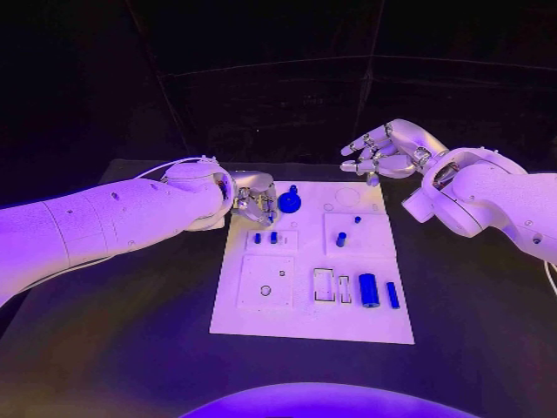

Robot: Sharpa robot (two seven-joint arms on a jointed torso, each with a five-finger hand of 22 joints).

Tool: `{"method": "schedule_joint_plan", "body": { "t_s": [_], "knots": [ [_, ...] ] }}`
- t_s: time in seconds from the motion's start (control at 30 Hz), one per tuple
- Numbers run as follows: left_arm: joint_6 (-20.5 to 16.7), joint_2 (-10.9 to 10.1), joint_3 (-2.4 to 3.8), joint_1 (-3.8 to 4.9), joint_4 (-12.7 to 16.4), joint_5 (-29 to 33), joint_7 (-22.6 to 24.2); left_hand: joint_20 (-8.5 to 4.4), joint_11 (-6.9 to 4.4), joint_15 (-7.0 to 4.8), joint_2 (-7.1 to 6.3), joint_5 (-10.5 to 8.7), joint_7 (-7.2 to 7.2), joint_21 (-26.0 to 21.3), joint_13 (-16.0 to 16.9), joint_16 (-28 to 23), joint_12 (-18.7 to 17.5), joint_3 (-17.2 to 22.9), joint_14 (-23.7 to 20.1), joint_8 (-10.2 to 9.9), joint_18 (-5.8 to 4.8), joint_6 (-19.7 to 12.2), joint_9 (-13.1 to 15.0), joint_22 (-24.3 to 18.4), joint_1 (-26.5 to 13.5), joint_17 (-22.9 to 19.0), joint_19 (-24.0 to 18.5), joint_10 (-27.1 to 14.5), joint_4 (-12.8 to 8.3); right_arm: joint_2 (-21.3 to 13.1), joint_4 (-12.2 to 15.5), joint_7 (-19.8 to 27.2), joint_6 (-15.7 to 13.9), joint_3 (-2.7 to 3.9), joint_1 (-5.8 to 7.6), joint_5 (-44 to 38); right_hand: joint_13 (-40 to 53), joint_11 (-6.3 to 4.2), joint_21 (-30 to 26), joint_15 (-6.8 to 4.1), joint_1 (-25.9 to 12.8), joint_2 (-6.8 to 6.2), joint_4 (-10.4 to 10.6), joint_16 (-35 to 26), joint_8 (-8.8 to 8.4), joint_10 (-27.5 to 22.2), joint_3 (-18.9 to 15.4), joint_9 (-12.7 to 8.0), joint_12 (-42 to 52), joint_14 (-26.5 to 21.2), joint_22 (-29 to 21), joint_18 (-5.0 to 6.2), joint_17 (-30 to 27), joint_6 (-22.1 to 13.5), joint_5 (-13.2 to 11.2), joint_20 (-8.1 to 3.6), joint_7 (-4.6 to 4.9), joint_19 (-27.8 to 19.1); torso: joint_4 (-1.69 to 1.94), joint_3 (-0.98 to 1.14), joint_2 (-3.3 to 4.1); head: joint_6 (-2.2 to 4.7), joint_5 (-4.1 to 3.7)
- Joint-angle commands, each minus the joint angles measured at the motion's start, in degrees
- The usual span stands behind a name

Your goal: Assemble the parts on the task board

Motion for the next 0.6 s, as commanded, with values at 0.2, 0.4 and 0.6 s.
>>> {"method": "schedule_joint_plan", "body": {
  "t_s": [0.2, 0.4, 0.6],
  "knots": [
    [1.06, 0.23, -0.02, -0.11, 0.04, -0.12, -0.81, 0.06, 0.48, 0.19, -0.68, -0.23, 0.46, -0.36, -0.23, -0.04, -1.36, -0.8, 1.21, -1.39, -0.86, -0.84, -0.29, 0.07, -1.39, -0.28, -0.55, -0.87, -0.2, 0.04, 0.05, 0.39, 0.24, 0.03, 0.11, 0.14, -0.06, 0.04, -0.2, -0.01, -0.06, 0.45, 0.26, -0.38, -0.19, -0.17, -0.07, 0.02, 0.38, 0.45, -0.06, 0.74, 0.06, 0.0, 0.26, 0.21, 0.15, 0.38, 0.0, 0.01, 0.0, -0.03, -0.02],
    [0.94, 0.25, -0.02, -0.13, -0.07, -0.12, -1.29, 0.48, 1.22, 0.76, -1.39, -0.21, 1.03, -0.67, -0.34, -0.18, -2.95, -1.44, 1.08, -2.65, -0.88, -2.32, -0.46, -0.07, -2.17, -0.78, -0.7, -2.85, -0.23, 0.02, 0.05, 0.34, 0.27, 0.03, 0.11, 0.14, -0.06, 0.04, -0.2, -0.01, -0.06, 0.45, 0.26, -0.38, -0.19, -0.17, -0.07, 0.02, 0.38, 0.45, -0.06, 0.74, 0.06, 0.0, 0.26, 0.21, 0.15, 0.38, -0.01, 0.0, 0.0, -0.01, -0.05],
    [0.49, 0.17, -0.02, -0.14, -0.06, -0.11, -1.39, 0.85, 1.74, 1.18, -1.86, -0.21, 1.41, -1.0, -0.33, -0.3, -4.06, -1.92, 0.96, -3.57, -0.84, -3.37, -0.49, -0.27, -2.42, -1.22, -0.84, -4.42, -0.42, -0.02, 0.04, 0.32, 0.27, 0.03, 0.11, 0.14, -0.06, 0.04, -0.2, -0.01, -0.06, 0.45, 0.26, -0.38, -0.19, -0.17, -0.07, 0.02, 0.38, 0.45, -0.06, 0.74, 0.06, 0.0, 0.26, 0.21, 0.15, 0.38, -0.01, 0.0, -0.03, 0.01, -0.07]
  ]
}}
